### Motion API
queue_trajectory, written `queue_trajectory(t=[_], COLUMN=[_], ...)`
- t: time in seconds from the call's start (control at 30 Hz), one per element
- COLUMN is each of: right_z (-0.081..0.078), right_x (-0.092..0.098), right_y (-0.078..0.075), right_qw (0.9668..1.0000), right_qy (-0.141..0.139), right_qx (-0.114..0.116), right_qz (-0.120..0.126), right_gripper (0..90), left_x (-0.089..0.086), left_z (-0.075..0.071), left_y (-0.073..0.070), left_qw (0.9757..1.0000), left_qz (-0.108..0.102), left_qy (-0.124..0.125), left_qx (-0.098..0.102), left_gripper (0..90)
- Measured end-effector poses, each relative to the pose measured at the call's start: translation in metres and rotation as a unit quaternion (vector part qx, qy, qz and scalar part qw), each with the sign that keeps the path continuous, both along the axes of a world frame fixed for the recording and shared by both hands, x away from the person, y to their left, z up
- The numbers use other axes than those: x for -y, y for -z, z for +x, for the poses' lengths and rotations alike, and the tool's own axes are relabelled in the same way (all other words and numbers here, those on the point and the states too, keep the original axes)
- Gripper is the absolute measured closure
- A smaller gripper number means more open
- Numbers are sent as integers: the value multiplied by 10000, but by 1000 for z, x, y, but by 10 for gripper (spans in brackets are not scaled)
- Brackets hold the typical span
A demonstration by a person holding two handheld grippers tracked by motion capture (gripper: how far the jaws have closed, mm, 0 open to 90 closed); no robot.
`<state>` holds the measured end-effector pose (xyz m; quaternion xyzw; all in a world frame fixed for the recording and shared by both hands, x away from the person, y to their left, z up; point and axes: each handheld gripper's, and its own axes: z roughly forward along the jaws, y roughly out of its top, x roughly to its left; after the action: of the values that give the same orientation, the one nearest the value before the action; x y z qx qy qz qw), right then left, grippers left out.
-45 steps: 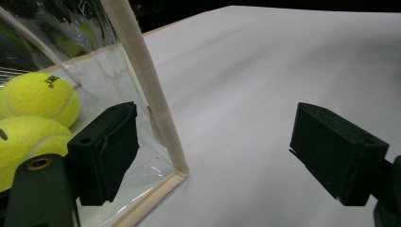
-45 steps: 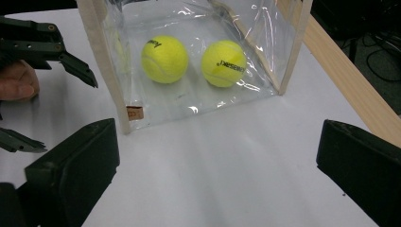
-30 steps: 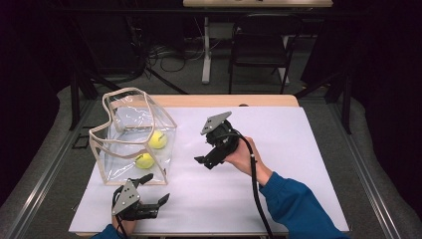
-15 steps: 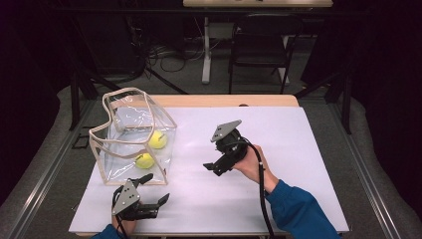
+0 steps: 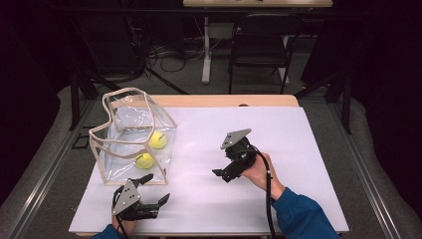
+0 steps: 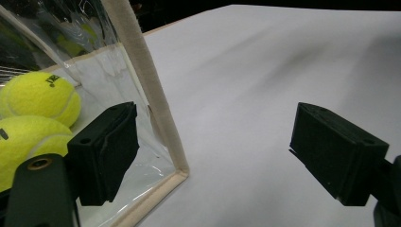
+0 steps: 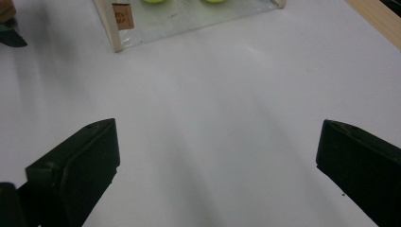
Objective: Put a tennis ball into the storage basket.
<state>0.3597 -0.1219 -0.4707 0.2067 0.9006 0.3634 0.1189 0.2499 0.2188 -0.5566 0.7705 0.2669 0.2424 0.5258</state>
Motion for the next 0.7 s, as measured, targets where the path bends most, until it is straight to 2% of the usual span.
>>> queue_trajectory(t=[0.7], right_z=[-20], right_x=[25], right_y=[20], right_qw=[9997], right_qy=[223], right_qx=[-18], right_qz=[-139], right_gripper=[0], left_x=[0], left_z=[0], left_y=[0], left_qw=[10000], left_qz=[-2], left_qy=[-10], left_qx=[-1], left_gripper=[158])
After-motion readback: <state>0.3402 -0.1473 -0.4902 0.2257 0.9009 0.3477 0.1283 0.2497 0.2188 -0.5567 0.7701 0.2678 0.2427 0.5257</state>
